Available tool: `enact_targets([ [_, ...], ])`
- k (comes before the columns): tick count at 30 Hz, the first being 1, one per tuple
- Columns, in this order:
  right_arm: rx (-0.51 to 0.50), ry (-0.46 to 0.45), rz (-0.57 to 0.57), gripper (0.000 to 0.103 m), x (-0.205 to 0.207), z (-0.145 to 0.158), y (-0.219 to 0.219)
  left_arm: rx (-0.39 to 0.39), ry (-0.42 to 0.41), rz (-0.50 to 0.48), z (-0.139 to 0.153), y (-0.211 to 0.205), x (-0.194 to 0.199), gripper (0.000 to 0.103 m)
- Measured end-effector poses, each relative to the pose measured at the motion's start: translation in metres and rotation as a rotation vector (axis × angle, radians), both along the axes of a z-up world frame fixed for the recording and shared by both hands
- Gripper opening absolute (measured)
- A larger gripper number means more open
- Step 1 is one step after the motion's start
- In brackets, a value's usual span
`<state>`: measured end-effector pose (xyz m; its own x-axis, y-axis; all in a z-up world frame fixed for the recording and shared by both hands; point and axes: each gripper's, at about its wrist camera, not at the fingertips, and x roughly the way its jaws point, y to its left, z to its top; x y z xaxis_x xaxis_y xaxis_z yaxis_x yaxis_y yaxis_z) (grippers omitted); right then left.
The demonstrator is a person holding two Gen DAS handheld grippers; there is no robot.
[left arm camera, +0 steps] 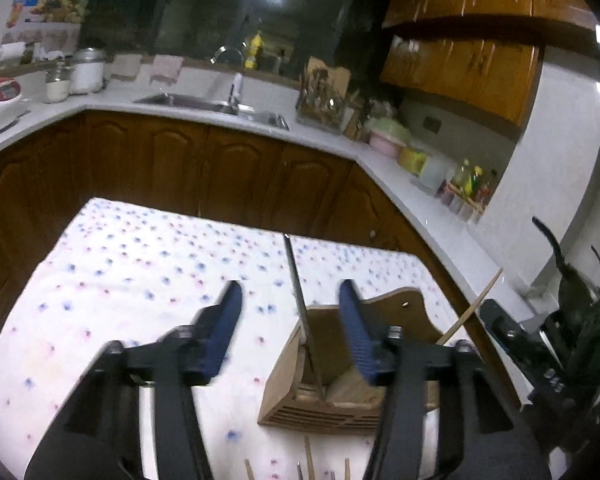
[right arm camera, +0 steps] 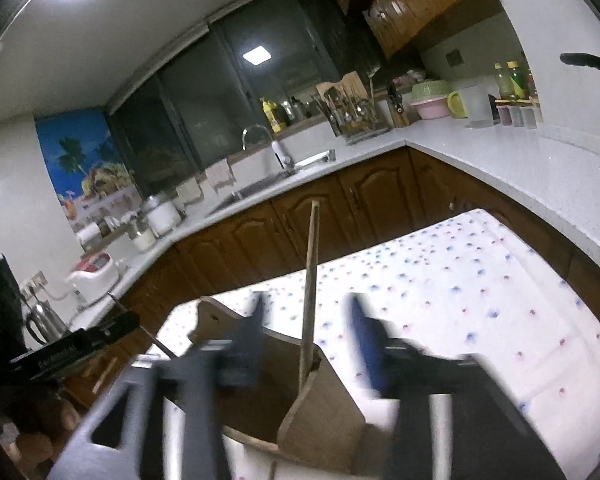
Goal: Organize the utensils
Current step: 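Open both tools to release the chopsticks into the holder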
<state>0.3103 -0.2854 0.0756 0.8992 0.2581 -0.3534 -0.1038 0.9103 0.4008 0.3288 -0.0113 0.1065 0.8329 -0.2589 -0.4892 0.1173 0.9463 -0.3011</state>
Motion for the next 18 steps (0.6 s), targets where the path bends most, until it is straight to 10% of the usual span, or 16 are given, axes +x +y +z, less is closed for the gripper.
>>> enact_targets([
  [6, 0.044, -0.061, -0.016, 0.103, -0.031, 0.021, -0.011, 0.019, -0.034, 0.042, 0.01, 0.015, -0.038, 0.076],
  [18, 0.017, -0.087, 0.0, 0.103, -0.119, 0.032, -0.01, 0.052, 0.025, 0.082, -0.018, 0.033, -0.117, 0.078],
])
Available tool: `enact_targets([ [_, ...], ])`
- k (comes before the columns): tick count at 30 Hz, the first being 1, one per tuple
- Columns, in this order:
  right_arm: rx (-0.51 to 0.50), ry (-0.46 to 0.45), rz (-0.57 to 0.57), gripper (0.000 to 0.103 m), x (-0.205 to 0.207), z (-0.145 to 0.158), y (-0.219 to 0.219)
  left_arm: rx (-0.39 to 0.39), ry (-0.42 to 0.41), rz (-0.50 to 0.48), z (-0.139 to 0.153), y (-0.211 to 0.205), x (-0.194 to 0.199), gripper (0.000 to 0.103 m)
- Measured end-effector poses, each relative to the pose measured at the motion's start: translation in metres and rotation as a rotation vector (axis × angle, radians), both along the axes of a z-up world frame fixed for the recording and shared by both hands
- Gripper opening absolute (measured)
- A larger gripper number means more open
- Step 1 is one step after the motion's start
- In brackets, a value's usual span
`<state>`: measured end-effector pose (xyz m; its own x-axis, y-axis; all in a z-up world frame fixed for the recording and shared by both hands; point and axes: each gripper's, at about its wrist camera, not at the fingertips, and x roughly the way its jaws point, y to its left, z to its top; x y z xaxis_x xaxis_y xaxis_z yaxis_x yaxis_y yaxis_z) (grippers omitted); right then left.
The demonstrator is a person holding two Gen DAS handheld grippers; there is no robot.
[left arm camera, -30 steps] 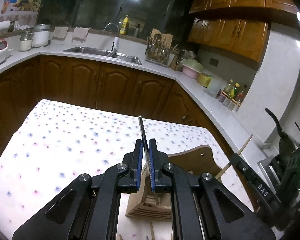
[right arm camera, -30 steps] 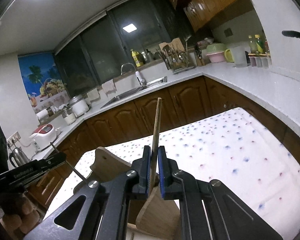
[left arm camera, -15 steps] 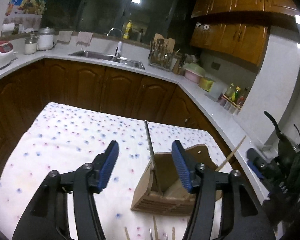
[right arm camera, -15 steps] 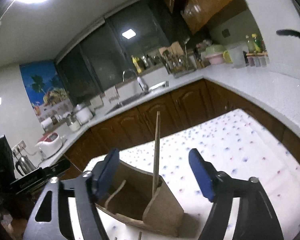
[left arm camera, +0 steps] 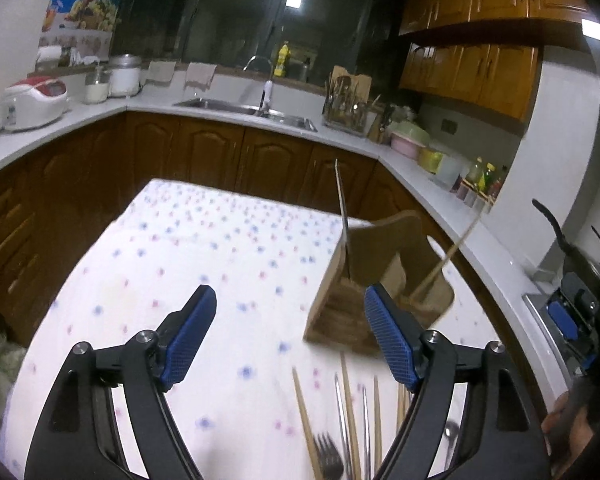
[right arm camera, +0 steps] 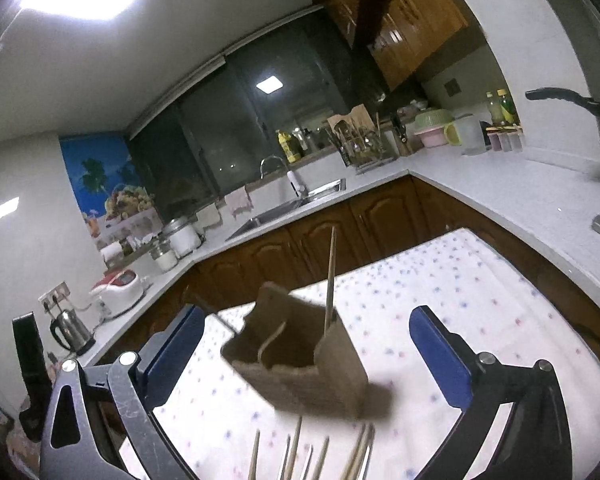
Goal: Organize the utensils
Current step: 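Open both tools to release the chopsticks into the holder, then move both tools back down to the remaining utensils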
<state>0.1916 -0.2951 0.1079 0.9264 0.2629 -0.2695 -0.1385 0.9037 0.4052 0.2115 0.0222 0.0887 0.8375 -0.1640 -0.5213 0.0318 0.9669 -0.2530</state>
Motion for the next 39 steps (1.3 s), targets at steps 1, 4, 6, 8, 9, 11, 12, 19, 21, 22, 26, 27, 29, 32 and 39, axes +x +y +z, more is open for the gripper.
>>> enact_targets([
  [1, -0.003, 0.006, 0.001, 0.103, -0.007, -0.002, 0.0, 0.006, 0.01, 0.005, -0.004, 0.0, -0.008, 0.078],
  [4, -0.022, 0.028, 0.002, 0.103, -0.028, -0.011, -0.002, 0.011, 0.025, 0.01, -0.013, -0.001, -0.026, 0.078],
  [6, -0.026, 0.056, -0.002, 0.103, -0.04, -0.02, -0.005, 0.002, 0.046, 0.017, -0.021, 0.002, -0.036, 0.078],
  [8, -0.022, 0.08, -0.01, 0.103, -0.047, -0.028, -0.008, -0.019, 0.066, 0.02, -0.029, 0.005, -0.043, 0.078],
  [9, -0.019, 0.093, -0.015, 0.103, -0.051, -0.032, -0.009, -0.026, 0.076, 0.024, -0.034, 0.005, -0.046, 0.078],
  [11, -0.017, 0.119, -0.026, 0.103, -0.059, -0.042, -0.012, -0.041, 0.093, 0.03, -0.043, 0.007, -0.051, 0.078],
  [12, -0.016, 0.128, -0.03, 0.103, -0.064, -0.047, -0.013, -0.045, 0.1, 0.031, -0.047, 0.008, -0.053, 0.078],
  [19, -0.037, 0.199, -0.02, 0.103, -0.081, -0.075, -0.01, -0.04, 0.163, 0.025, -0.074, 0.005, -0.06, 0.078],
  [21, -0.05, 0.221, -0.019, 0.103, -0.085, -0.083, -0.008, -0.036, 0.175, 0.021, -0.078, 0.004, -0.061, 0.078],
  [22, -0.052, 0.228, -0.018, 0.103, -0.087, -0.086, -0.008, -0.033, 0.18, 0.018, -0.08, 0.003, -0.062, 0.078],
  [26, -0.059, 0.263, -0.02, 0.103, -0.09, -0.096, -0.008, -0.025, 0.203, 0.01, -0.086, 0.001, -0.061, 0.078],
  [27, -0.061, 0.27, -0.02, 0.103, -0.09, -0.098, -0.008, -0.026, 0.21, 0.009, -0.087, 0.0, -0.06, 0.078],
  [29, -0.061, 0.277, -0.021, 0.103, -0.091, -0.1, -0.009, -0.025, 0.22, 0.007, -0.089, -0.001, -0.059, 0.078],
  [32, -0.066, 0.285, -0.023, 0.103, -0.089, -0.1, -0.009, -0.017, 0.233, 0.004, -0.089, -0.004, -0.056, 0.078],
  [39, -0.101, 0.296, -0.01, 0.099, -0.072, -0.098, -0.001, -0.001, 0.286, -0.007, -0.095, -0.013, -0.04, 0.078],
])
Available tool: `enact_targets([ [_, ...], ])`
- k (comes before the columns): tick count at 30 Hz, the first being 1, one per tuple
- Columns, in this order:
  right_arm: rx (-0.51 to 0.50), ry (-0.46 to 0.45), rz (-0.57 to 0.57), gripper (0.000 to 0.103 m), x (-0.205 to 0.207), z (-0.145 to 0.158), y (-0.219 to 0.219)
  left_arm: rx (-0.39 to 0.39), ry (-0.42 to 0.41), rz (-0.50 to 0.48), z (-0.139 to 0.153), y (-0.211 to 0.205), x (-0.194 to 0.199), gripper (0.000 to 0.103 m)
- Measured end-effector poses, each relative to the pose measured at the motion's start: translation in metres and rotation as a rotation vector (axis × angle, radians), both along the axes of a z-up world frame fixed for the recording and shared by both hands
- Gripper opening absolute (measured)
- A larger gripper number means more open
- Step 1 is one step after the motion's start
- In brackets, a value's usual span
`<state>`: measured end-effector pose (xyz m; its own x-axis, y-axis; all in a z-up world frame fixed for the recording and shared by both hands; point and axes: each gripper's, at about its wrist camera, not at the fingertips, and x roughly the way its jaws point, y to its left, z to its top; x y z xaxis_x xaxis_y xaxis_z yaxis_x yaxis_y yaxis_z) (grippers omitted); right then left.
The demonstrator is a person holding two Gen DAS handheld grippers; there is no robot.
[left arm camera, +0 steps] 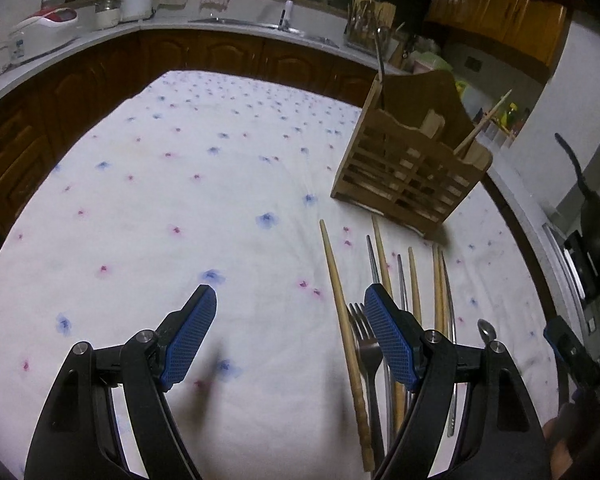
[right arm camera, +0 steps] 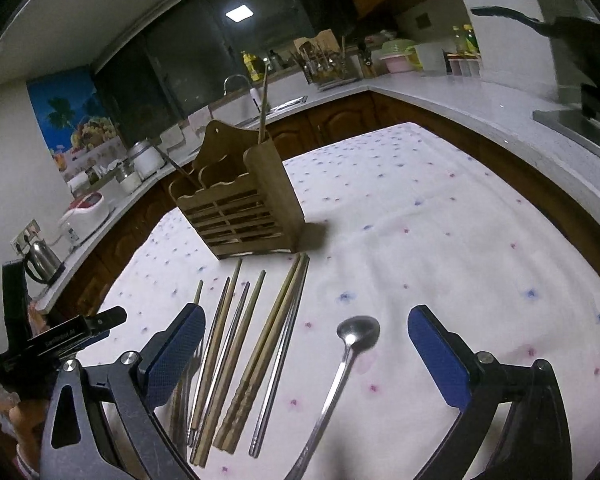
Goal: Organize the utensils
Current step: 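Move both tools back down to the remaining utensils, then grasp a wooden chopstick with the left tool while the right tool grasps a metal chopstick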
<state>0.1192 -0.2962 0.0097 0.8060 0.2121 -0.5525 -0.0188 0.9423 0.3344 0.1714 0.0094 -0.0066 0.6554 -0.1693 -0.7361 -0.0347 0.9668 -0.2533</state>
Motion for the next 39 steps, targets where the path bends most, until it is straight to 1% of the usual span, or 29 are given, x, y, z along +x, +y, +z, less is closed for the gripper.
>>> enact_targets([
  [2, -0.02, 0.019, 0.007, 0.092, 0.01, -0.002, 0.005, 0.006, 0.018, -0.012, -0.003, -0.004, 0.008, 0.078],
  [3, -0.032, 0.031, 0.01, 0.085, 0.014, -0.003, 0.007, 0.013, 0.025, -0.016, -0.005, -0.006, 0.012, 0.078],
  [4, -0.045, 0.049, 0.017, 0.077, 0.022, -0.005, 0.011, 0.019, 0.029, -0.019, -0.006, -0.008, 0.015, 0.075],
  [5, -0.048, 0.06, 0.022, 0.073, 0.027, -0.007, 0.013, 0.024, 0.035, -0.026, -0.007, -0.011, 0.02, 0.07],
  [7, -0.056, 0.093, 0.038, 0.058, 0.04, -0.012, 0.017, 0.028, 0.046, -0.038, -0.01, -0.015, 0.029, 0.066],
  [8, -0.063, 0.113, 0.047, 0.055, 0.047, -0.015, 0.02, 0.031, 0.055, -0.045, -0.011, -0.017, 0.034, 0.063],
  [10, -0.081, 0.161, 0.066, 0.045, 0.062, -0.025, 0.026, 0.035, 0.077, -0.066, -0.016, -0.021, 0.046, 0.059],
  [11, -0.084, 0.175, 0.07, 0.042, 0.066, -0.029, 0.027, 0.037, 0.088, -0.076, -0.019, -0.024, 0.051, 0.057],
  [13, -0.091, 0.215, 0.075, 0.033, 0.076, -0.039, 0.029, 0.04, 0.104, -0.092, -0.023, -0.028, 0.059, 0.056],
  [15, -0.107, 0.251, 0.079, 0.029, 0.084, -0.048, 0.032, 0.046, 0.121, -0.103, -0.028, -0.031, 0.068, 0.055],
  [18, -0.114, 0.286, 0.087, 0.026, 0.093, -0.057, 0.034, 0.061, 0.151, -0.128, -0.037, -0.039, 0.083, 0.048],
  [20, -0.136, 0.288, 0.084, 0.022, 0.098, -0.059, 0.036, 0.067, 0.171, -0.144, -0.043, -0.042, 0.09, 0.04],
  [24, -0.151, 0.302, 0.086, 0.022, 0.113, -0.058, 0.038, 0.108, 0.163, -0.162, -0.045, -0.052, 0.096, 0.039],
  [26, -0.134, 0.311, 0.089, 0.022, 0.119, -0.058, 0.039, 0.128, 0.158, -0.169, -0.045, -0.056, 0.096, 0.039],
  [28, -0.152, 0.308, 0.089, 0.022, 0.124, -0.058, 0.042, 0.156, 0.15, -0.177, -0.045, -0.06, 0.096, 0.039],
  [30, -0.166, 0.3, 0.085, 0.022, 0.129, -0.059, 0.045, 0.188, 0.14, -0.184, -0.045, -0.065, 0.095, 0.036],
  [32, -0.182, 0.3, 0.08, 0.022, 0.133, -0.059, 0.048, 0.225, 0.125, -0.187, -0.046, -0.069, 0.094, 0.025],
  [33, -0.196, 0.299, 0.08, 0.022, 0.135, -0.06, 0.05, 0.229, 0.119, -0.191, -0.046, -0.07, 0.094, 0.02],
  [34, -0.218, 0.292, 0.082, 0.022, 0.137, -0.06, 0.053, 0.23, 0.114, -0.194, -0.046, -0.07, 0.093, 0.01],
  [36, -0.252, 0.286, 0.082, 0.02, 0.138, -0.06, 0.057, 0.233, 0.11, -0.202, -0.045, -0.07, 0.094, 0.008],
  [37, -0.264, 0.287, 0.081, 0.012, 0.138, -0.06, 0.058, 0.232, 0.108, -0.208, -0.045, -0.069, 0.093, 0.007],
  [38, -0.26, 0.289, 0.084, 0.007, 0.138, -0.06, 0.057, 0.228, 0.107, -0.21, -0.045, -0.068, 0.092, 0.006],
  [39, -0.247, 0.289, 0.088, 0.006, 0.138, -0.06, 0.055, 0.216, 0.107, -0.212, -0.044, -0.065, 0.091, 0.005],
])
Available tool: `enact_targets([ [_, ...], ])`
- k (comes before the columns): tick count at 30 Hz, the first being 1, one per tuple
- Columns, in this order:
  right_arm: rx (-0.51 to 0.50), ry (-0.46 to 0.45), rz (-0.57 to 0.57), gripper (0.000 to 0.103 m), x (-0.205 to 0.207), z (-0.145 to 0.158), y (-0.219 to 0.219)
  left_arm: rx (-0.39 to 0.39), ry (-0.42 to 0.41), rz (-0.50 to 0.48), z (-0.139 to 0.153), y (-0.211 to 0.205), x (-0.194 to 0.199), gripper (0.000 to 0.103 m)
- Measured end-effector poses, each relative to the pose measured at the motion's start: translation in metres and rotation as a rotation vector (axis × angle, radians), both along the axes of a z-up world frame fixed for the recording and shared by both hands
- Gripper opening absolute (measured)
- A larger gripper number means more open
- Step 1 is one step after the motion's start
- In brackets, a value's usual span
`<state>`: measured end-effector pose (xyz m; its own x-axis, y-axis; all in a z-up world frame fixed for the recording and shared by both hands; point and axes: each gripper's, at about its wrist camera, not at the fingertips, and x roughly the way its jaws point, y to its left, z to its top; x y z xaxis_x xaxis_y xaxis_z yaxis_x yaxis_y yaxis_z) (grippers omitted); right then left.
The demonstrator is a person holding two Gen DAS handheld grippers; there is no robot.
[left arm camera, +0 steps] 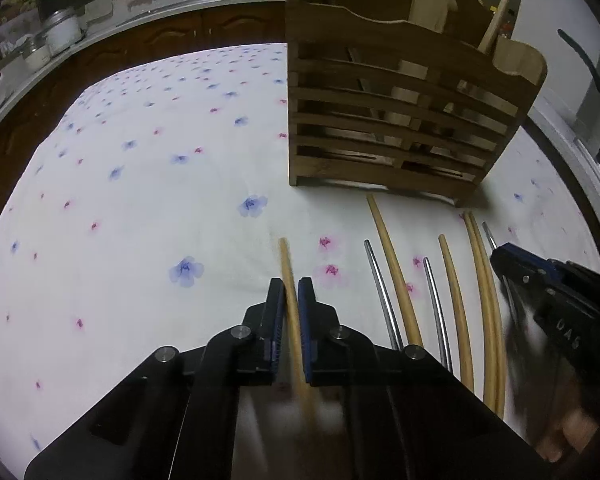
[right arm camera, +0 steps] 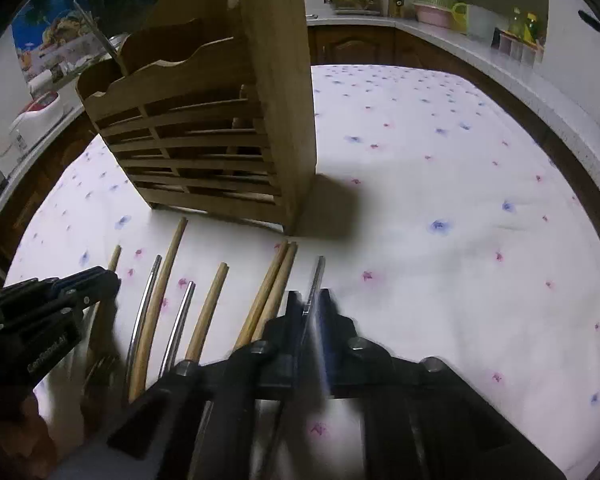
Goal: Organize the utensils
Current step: 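Grasp a wooden chopstick with the left tool while the right tool grasps a metal chopstick, then lift both chopsticks and lower them into the wooden holder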
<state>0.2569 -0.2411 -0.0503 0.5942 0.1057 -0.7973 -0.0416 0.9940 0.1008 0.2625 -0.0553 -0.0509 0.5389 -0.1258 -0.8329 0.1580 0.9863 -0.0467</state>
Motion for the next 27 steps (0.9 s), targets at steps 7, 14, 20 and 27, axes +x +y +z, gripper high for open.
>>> enact_targets([
  [7, 0.161, -0.048, -0.011, 0.005, -0.024, 0.021, -0.016, -0.138, -0.02, 0.01, 0.023, 0.028, -0.02, 0.005],
  [14, 0.233, -0.164, 0.016, 0.005, -0.056, 0.072, -0.02, -0.255, -0.099, 0.018, 0.073, 0.049, -0.051, 0.005],
  [20, 0.267, -0.273, 0.018, 0.005, -0.08, 0.113, -0.025, -0.294, -0.169, 0.014, 0.109, 0.061, -0.068, 0.005],
  [27, 0.277, -0.398, 0.02, 0.005, -0.097, 0.157, -0.029, -0.314, -0.256, 0.014, 0.145, 0.071, -0.084, 0.005],
])
